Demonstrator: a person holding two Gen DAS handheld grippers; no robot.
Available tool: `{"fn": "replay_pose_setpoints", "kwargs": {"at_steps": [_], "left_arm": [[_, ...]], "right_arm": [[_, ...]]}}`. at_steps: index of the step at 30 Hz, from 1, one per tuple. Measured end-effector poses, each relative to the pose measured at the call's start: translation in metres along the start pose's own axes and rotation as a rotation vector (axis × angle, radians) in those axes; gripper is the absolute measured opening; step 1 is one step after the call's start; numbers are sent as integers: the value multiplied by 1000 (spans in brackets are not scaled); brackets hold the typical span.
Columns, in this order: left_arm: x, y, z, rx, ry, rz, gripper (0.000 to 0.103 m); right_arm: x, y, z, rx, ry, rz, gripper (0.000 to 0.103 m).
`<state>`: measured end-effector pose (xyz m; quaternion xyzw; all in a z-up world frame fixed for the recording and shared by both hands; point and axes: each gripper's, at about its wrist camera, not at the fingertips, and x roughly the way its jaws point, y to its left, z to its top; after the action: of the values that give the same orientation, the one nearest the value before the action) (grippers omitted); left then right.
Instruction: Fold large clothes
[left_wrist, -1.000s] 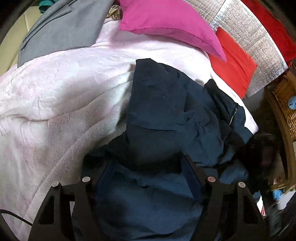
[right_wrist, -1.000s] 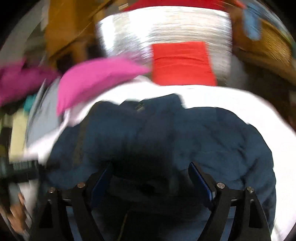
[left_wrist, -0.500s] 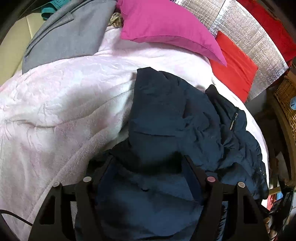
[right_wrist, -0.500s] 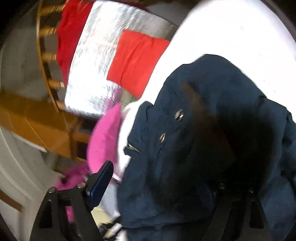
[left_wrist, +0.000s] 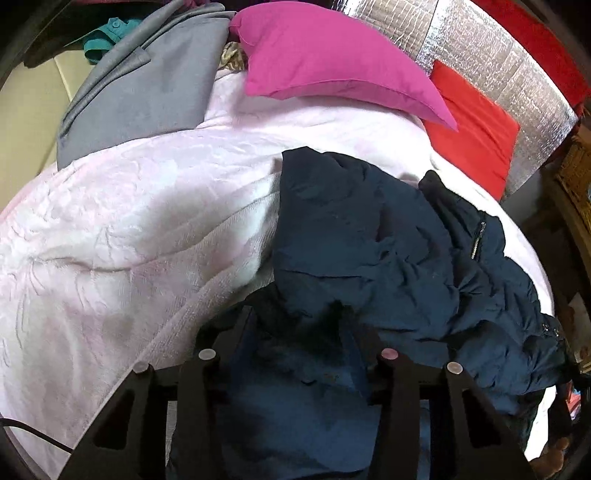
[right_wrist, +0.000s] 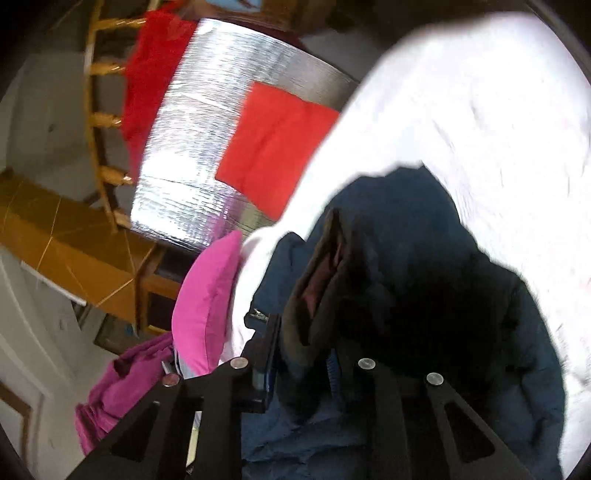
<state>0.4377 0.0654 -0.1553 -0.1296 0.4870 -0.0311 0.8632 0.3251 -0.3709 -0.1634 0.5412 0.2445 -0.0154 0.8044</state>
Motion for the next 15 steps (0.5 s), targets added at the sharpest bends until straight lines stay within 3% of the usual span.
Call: {"fn": "replay_pose_setpoints", "kwargs": {"at_steps": [4,7,9,10,11,13,15], "left_arm": [[10,0,-1,1,42,19,48],[9,-2,0,3,38,28,48],[4,-2,2,-4,22,20,48],[2,-2,3,-9,11,14,48],[-1,-2,4,-13,-4,2,48],[-7,-4,6,-12,-38,-21,48],[-9,-9,6,6,-54,-28,48]], "right_arm": [[-1,-16,2,12,40,-200,25],[-2,-29,10,81,71,-149,28],[-7,-42,13,152,72,-88,41],[-6,-44,12,173,72,-70,59],[-5,-46,11,201,79,-46,68],[2,-52,11,247,102,9,67],[17,-52,9,244,134,25,59]]}}
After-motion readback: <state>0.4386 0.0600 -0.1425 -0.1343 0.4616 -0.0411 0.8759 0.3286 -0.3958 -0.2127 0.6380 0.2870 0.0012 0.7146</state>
